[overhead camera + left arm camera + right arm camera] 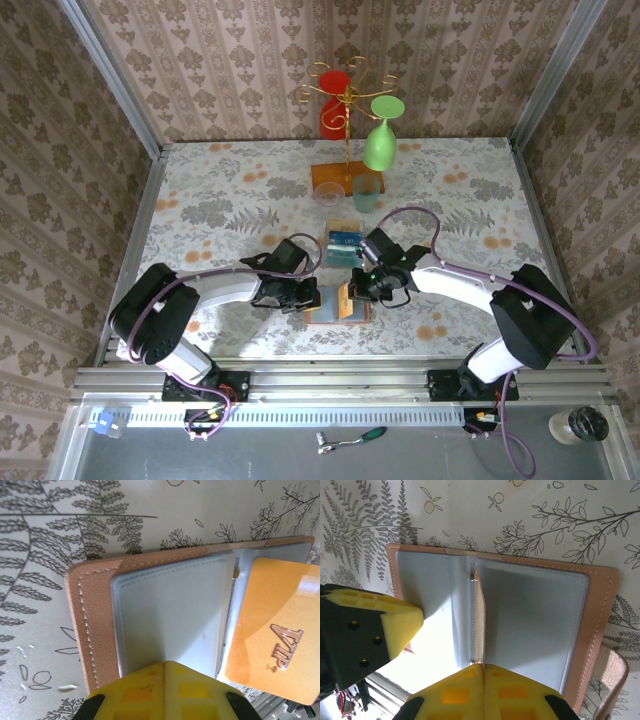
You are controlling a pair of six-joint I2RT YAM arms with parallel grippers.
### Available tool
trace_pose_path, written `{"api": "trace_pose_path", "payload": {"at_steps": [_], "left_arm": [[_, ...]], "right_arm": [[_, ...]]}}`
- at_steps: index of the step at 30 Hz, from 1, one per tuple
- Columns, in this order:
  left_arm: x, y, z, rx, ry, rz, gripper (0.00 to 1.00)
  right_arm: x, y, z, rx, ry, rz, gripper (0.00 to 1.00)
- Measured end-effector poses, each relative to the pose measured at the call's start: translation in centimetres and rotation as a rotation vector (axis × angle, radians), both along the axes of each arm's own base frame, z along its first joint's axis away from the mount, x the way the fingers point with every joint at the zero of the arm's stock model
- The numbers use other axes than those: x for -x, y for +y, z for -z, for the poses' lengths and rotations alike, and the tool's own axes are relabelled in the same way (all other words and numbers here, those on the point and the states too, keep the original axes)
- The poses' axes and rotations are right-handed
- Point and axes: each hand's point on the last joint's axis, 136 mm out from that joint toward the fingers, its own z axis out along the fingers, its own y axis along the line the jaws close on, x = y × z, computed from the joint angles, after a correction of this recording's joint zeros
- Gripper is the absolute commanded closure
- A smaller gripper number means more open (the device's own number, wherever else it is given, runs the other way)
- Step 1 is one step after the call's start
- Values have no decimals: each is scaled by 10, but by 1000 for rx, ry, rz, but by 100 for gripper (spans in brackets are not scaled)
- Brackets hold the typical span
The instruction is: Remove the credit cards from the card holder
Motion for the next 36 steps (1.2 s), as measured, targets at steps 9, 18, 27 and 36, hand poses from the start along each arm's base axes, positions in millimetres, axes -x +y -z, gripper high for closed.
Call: {"api": "trace_pose_path", "payload": {"at_steps": [9,18,27,36], "left_arm": [[-3,3,-2,-11,-7,-8,93],[-11,9,-18,4,-54,-37,88],[-14,23,-23,3,-78,-76,86],[-16,43,-28,-2,-97,-127,83]], "right_arm": [[-8,-4,-19,58,-97,-114,100],[-27,-15,-51,211,-295,-478,100],[-46,-28,-63,416,-429,-872,100],[-103,-22,-85,503,-494,-1033,100]]}}
